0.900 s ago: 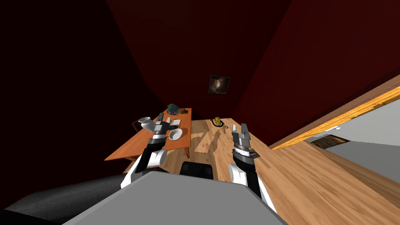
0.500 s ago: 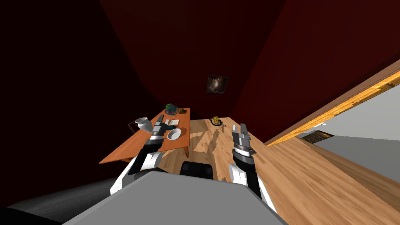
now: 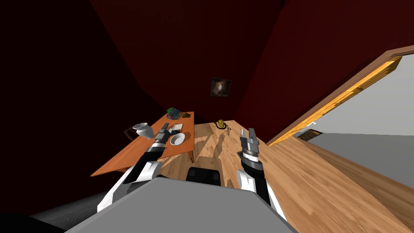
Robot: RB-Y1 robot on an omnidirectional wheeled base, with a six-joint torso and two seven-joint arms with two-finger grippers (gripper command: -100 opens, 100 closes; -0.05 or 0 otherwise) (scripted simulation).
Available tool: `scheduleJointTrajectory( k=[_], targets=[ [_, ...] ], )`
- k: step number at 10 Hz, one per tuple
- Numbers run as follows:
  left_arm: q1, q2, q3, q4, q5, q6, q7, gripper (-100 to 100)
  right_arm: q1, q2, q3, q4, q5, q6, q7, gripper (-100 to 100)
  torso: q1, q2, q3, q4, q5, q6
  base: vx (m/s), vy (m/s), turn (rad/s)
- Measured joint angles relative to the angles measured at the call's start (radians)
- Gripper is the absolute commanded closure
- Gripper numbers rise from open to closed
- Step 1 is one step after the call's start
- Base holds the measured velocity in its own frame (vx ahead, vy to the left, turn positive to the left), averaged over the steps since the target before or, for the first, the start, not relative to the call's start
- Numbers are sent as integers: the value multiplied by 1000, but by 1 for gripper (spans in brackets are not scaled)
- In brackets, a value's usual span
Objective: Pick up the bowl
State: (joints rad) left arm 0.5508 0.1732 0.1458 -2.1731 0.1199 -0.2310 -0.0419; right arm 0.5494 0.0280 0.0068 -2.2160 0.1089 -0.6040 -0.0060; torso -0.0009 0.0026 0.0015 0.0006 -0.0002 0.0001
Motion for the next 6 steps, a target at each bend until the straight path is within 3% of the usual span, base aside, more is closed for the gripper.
scheduleJointTrajectory(
  k=[6],
  targets=[
    [46, 73, 81, 25, 76, 150, 31, -100, 0, 0, 0, 0, 0, 0, 0, 0, 1, -2, -1, 0, 0, 0, -14, -14, -101]
  ],
)
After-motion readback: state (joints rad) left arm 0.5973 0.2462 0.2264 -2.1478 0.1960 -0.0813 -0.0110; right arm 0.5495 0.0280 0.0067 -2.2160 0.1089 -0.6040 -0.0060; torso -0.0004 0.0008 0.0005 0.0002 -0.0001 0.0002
